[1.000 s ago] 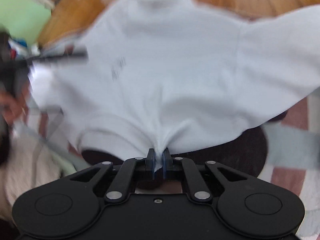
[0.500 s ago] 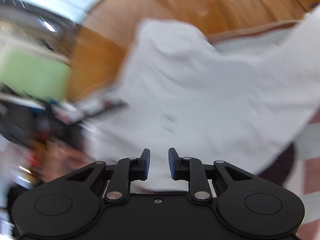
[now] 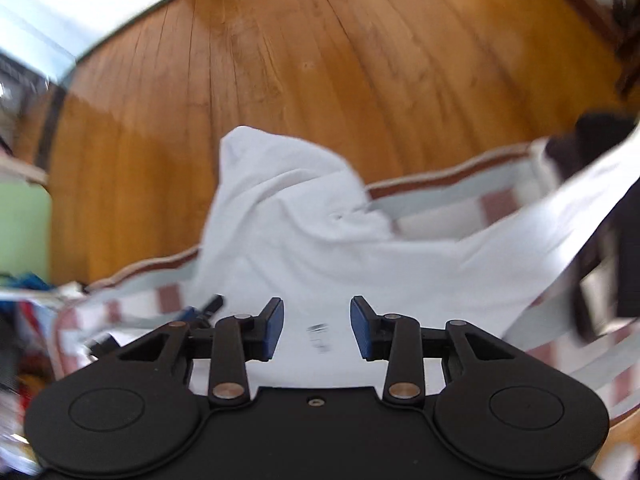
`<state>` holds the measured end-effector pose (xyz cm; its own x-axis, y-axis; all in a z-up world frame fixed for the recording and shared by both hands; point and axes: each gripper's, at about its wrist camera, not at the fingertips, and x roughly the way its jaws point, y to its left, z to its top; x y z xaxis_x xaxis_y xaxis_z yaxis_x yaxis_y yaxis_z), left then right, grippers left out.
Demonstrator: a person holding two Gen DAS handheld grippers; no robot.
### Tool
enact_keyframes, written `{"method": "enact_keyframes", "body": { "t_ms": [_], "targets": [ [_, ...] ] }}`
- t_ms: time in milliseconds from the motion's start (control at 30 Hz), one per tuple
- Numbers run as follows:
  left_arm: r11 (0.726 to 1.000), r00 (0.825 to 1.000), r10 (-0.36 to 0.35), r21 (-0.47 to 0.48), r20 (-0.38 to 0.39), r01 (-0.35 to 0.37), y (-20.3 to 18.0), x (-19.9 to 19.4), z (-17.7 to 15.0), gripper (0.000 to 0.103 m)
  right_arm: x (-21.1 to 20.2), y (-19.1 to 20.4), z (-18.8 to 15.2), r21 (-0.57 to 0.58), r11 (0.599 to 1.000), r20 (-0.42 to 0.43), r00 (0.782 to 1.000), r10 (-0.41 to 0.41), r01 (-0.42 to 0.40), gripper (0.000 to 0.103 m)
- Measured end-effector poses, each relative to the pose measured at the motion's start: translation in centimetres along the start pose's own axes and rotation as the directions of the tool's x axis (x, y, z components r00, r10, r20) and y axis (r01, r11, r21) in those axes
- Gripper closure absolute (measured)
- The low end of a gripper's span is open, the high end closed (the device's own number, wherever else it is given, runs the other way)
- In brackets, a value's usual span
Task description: Fold clothes
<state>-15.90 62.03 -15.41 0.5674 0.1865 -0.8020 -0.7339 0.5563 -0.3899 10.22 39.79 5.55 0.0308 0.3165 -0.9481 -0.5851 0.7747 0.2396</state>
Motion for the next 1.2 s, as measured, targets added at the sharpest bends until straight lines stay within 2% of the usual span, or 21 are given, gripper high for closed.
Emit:
{"method": "enact_keyframes", "body": {
  "t_ms": [33, 133, 300, 367, 500, 600, 700, 800, 900, 1033, 1100, 1167, 1200],
  "targets": [
    [1.000, 1.000, -0.004, 0.001, 0.002, 0.004, 0.0, 0.1, -0.1, 0.026, -0.4, 0.2, -0.2, -0.009, 1.000, 0.022, 0.999, -0.027, 0.028, 0.061],
    [1.000, 1.000, -0.009, 0.012, 0.025, 0.009, 0.0, -0.2, -0.4, 0.026, -2.1, -0.2, -1.4, -0.023, 1.000, 0.107, 0.994, -0.017, 0.020, 0.061],
    [1.000, 0.997, -0.009, 0.019, 0.075, 0.008, 0.0, -2.0, -1.3, 0.026, -3.1, -0.9, -1.9, -0.013, 0.996, 0.140, 0.986, 0.088, -0.087, 0.060],
    [1.000, 0.997, -0.012, 0.011, 0.075, 0.011, -0.3, -2.4, -1.3, 0.026, -3.4, -0.9, -2.2, -0.034, 0.995, 0.153, 0.983, 0.098, -0.094, 0.057],
    [1.000, 0.999, 0.018, 0.011, 0.044, -0.019, -1.5, -2.1, -0.4, 0.026, -1.8, -1.1, -1.7, -0.054, 0.993, 0.127, 0.986, 0.108, -0.102, 0.056],
    [0.997, 0.997, 0.072, -0.012, 0.014, -0.071, -1.5, -0.7, 0.1, 0.026, 0.8, -2.2, 0.3, 0.008, 0.988, 0.098, 0.983, 0.152, -0.154, 0.055],
    [0.993, 0.997, 0.063, -0.100, -0.037, -0.067, -0.4, 1.2, 0.0, 0.026, 4.5, -3.0, 2.5, 0.027, 0.978, 0.058, 0.977, 0.204, -0.206, 0.055],
    [0.988, 0.996, 0.075, -0.131, -0.058, -0.082, 0.2, 2.5, -0.6, 0.026, 9.1, -4.7, 3.3, 0.036, 0.960, 0.023, 0.961, 0.277, -0.278, 0.055],
    [0.990, 0.996, 0.087, -0.108, -0.019, -0.089, 0.1, 2.9, -0.9, 0.026, 13.9, -7.6, 3.6, 0.114, 0.940, 0.015, 0.947, 0.321, -0.321, 0.055],
    [0.991, 0.995, 0.100, -0.094, 0.027, -0.097, -0.3, 3.1, -0.9, 0.026, 18.7, -12.2, 3.1, 0.286, 0.910, 0.002, 0.950, 0.313, -0.300, 0.055],
    [0.993, 0.996, 0.083, -0.091, 0.038, -0.079, -0.9, 3.4, -0.8, 0.026, 20.2, -13.5, 2.8, 0.321, 0.899, -0.039, 0.944, 0.327, -0.298, 0.055],
    [0.995, 0.996, 0.076, -0.066, 0.043, -0.073, -2.0, 3.9, -0.7, 0.026, 21.1, -14.1, 2.9, 0.336, 0.882, -0.017, 0.935, 0.355, -0.330, 0.054],
    [0.996, 0.996, 0.078, -0.041, 0.050, -0.076, -2.7, 4.1, -0.7, 0.026, 21.6, -14.3, 3.1, 0.338, 0.872, 0.006, 0.927, 0.374, -0.354, 0.049]
  ]
}}
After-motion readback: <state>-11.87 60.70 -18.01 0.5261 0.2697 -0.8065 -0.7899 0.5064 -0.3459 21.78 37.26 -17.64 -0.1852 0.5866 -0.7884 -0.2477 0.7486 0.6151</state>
